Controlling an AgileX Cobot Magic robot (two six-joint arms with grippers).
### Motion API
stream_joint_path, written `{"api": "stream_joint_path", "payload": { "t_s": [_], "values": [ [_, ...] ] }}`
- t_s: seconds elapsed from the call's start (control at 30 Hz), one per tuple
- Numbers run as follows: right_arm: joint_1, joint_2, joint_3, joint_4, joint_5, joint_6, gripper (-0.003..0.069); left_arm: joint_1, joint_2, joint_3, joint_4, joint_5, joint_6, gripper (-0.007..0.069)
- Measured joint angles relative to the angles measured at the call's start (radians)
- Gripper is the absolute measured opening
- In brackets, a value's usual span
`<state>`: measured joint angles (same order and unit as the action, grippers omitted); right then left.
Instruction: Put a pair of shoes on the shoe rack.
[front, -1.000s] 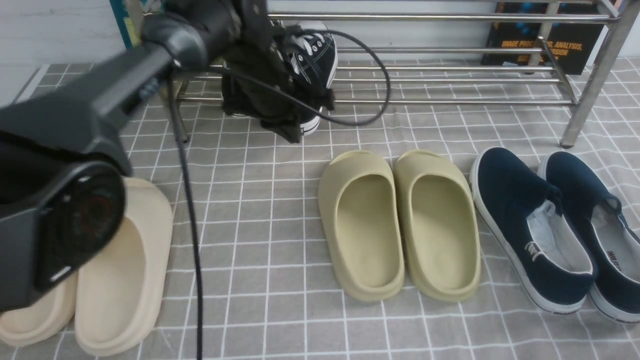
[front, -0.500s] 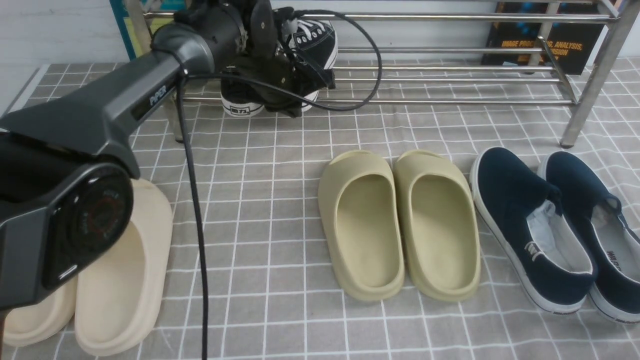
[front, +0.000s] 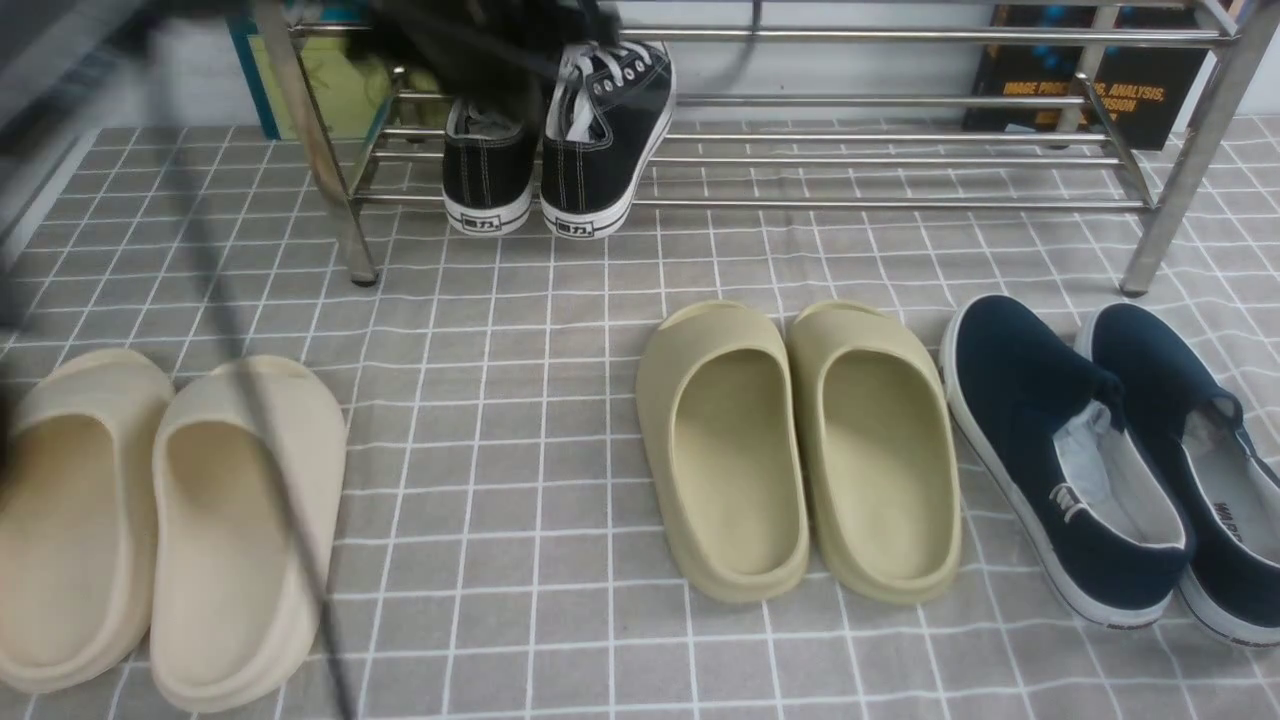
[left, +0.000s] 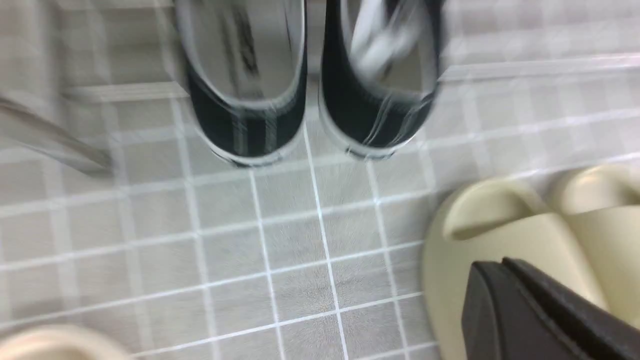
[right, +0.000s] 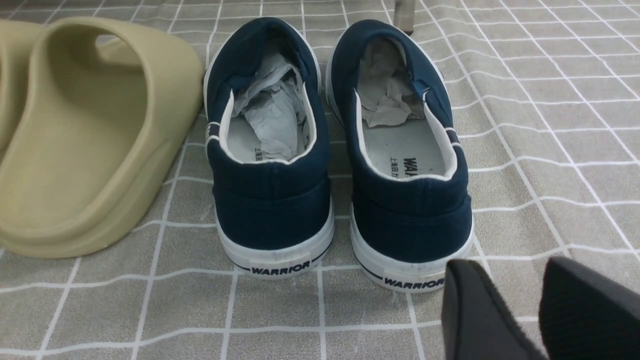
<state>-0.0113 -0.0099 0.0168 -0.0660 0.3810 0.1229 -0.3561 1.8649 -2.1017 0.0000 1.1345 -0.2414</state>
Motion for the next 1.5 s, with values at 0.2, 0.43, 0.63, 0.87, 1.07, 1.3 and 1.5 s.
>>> {"api": "stream_joint_path", "payload": {
  "t_s": [0.2,0.43,0.63,0.87,1.07,1.3,1.5],
  "values": [
    [0.0,0.0,0.0,0.0,0.0,0.0,0.0239,0.0,-0.23,0.009,0.049,0.064,0.003,-0.0013],
    [0.0,0.0,0.0,0.0,0.0,0.0,0.0239,0.0,-0.507,0.268,0.064,0.099,-0.011,-0.0013],
    [0.0,0.0,0.0,0.0,0.0,0.0,0.0239,0.0,-0.756,0.607,0.064,0.054,-0.059,-0.0013],
    [0.0,0.0,0.0,0.0,0.0,0.0,0.0239,0.0,-1.048,0.882,0.085,0.007,-0.11,-0.0013],
    [0.0,0.0,0.0,0.0,0.0,0.0,0.0239,0.001,-1.241,1.021,0.091,0.034,-0.126,-0.0013],
    [0.0,0.0,0.0,0.0,0.0,0.0,0.0239,0.001,-1.293,1.052,0.047,0.117,-0.126,-0.001],
    [0.0,0.0,0.0,0.0,0.0,0.0,0.0239,0.001,-1.293,1.054,0.045,0.117,-0.126,-0.0005]
  ]
}}
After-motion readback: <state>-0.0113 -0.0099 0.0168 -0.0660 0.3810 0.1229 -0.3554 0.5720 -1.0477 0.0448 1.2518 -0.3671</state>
